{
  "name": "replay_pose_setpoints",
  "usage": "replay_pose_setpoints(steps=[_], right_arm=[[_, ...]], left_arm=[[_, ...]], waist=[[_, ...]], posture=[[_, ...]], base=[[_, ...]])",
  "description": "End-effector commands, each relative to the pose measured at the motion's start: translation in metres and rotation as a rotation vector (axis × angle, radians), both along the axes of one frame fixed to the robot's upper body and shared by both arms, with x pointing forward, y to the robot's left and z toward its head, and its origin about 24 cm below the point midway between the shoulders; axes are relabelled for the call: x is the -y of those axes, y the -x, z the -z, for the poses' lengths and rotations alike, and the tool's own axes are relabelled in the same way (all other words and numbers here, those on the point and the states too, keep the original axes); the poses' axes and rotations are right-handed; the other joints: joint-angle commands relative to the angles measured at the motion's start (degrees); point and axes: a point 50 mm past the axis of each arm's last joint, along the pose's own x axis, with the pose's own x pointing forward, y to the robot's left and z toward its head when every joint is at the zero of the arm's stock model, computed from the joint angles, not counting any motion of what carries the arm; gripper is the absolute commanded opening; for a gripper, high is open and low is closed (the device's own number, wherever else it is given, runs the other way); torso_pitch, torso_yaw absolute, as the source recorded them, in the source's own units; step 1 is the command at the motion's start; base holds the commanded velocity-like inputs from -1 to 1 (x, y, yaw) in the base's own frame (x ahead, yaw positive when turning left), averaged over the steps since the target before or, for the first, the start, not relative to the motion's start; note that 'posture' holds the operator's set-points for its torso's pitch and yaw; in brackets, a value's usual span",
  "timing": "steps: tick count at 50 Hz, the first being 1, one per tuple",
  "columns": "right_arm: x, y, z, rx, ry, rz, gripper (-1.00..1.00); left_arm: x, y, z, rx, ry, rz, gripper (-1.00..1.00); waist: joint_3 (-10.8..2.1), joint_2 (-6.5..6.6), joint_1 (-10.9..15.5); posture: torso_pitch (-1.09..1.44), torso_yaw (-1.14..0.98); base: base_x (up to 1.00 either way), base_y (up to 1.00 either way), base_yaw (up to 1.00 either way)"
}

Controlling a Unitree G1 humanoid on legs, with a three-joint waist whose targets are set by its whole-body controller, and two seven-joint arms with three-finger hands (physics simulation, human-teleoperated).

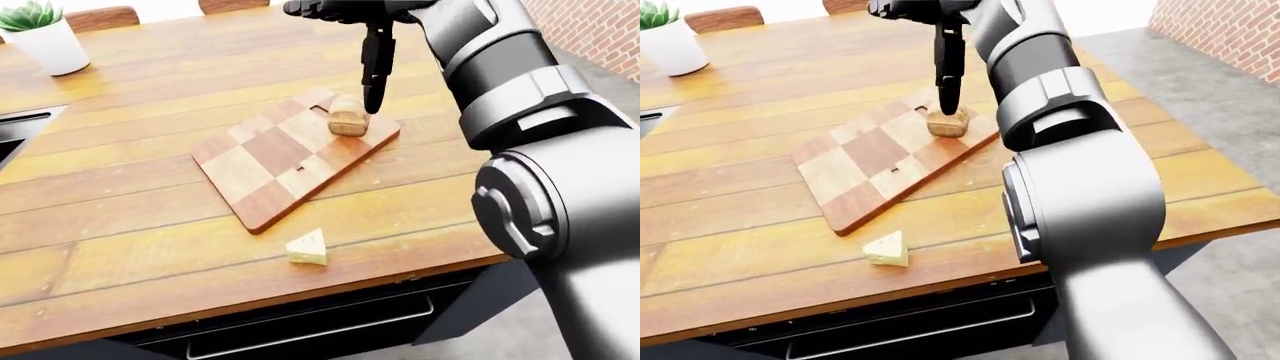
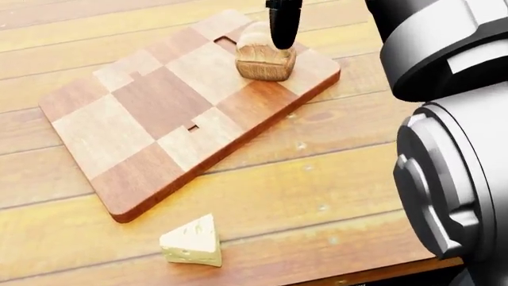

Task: Place the bread and cheese on the cutting board.

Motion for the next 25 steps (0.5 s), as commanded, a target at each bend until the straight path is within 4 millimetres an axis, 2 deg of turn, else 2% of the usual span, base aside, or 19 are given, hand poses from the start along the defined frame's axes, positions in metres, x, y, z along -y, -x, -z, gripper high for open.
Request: replay_pose_setpoints(steps=[1, 13, 25], right_arm=[[-0.007, 0.013, -0.029, 0.084, -0.016, -0.063, 1.0], [-0.018, 0.03, -0.038, 0.046, 0.009, -0.201, 1.0], [-0.023, 0.049, -0.031, 0.014, 0.037, -0.273, 1.0]], left_arm=[[0.002, 0.008, -0.011, 0.059, -0.033, -0.012, 1.0], [0.003, 0.007, -0.009, 0.056, -0.035, -0.011, 1.0], [0.004, 0.007, -0.009, 0.056, -0.034, -0.01, 1.0]], waist=[[-1.56, 0.35, -0.03], [-1.28, 0.31, -0.25], [-1.16, 0.21, -0.32]], posture=[[0.0, 0.0], [0.0, 0.0], [0.0, 0.0]], base=[[0.0, 0.0, 0.0], [0.0, 0.0, 0.0], [0.0, 0.0, 0.0]])
